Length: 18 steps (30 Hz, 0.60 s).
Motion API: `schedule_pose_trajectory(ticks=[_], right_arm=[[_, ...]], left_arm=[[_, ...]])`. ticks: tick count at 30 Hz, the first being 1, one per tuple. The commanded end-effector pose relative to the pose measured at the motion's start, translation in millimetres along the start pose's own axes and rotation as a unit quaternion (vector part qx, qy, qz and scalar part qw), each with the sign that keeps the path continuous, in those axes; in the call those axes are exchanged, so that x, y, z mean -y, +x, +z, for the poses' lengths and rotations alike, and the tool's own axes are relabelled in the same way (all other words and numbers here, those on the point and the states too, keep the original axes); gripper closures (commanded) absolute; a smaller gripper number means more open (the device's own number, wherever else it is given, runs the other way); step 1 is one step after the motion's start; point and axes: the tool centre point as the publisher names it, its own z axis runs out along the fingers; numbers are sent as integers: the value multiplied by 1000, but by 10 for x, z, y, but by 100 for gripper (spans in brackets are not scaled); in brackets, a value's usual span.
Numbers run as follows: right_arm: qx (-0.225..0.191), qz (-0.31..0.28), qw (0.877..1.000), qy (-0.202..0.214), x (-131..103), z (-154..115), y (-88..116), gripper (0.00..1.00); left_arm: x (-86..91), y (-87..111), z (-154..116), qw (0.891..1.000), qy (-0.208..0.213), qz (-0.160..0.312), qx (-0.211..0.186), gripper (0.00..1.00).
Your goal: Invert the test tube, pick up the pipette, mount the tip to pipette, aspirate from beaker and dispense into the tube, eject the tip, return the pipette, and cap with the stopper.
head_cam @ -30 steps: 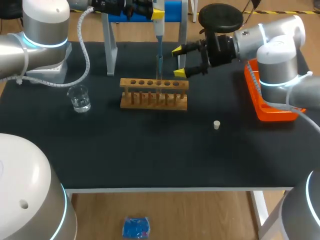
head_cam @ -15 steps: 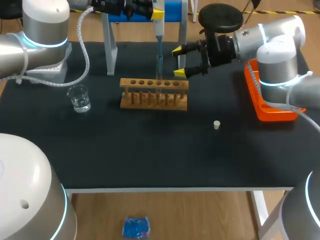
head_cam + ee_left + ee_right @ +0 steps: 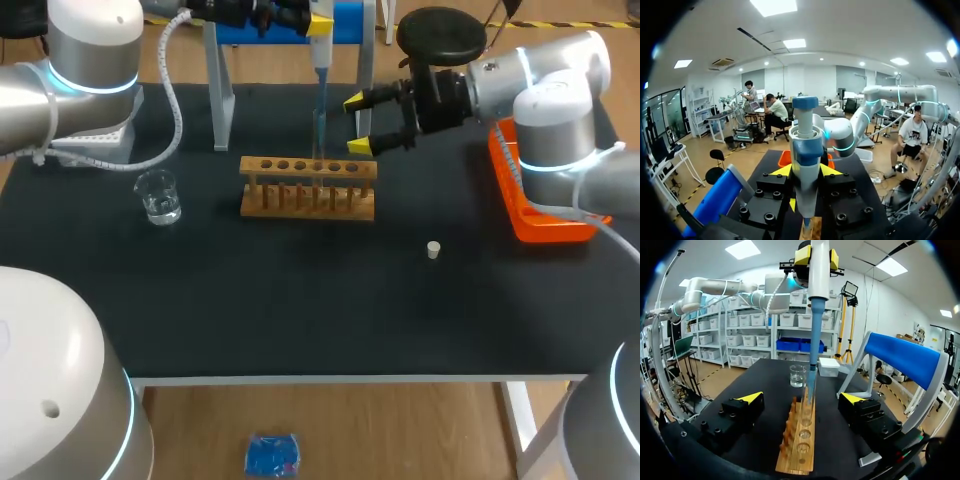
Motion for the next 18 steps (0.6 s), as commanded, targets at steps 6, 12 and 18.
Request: schedule_pose_trajectory(ticks=[6, 12, 18], right_arm=[[-1, 0, 1000, 0, 6, 3, -6, 0], [-1, 0, 1000, 0, 6, 3, -6, 0], [-1, 0, 1000, 0, 6, 3, -6, 0]], left_arm=[[32, 31, -5, 1000, -6, 0, 3, 100], [41, 42, -19, 1000, -6, 0, 6, 100], [47, 46, -30, 1000, -6, 0, 9, 100]])
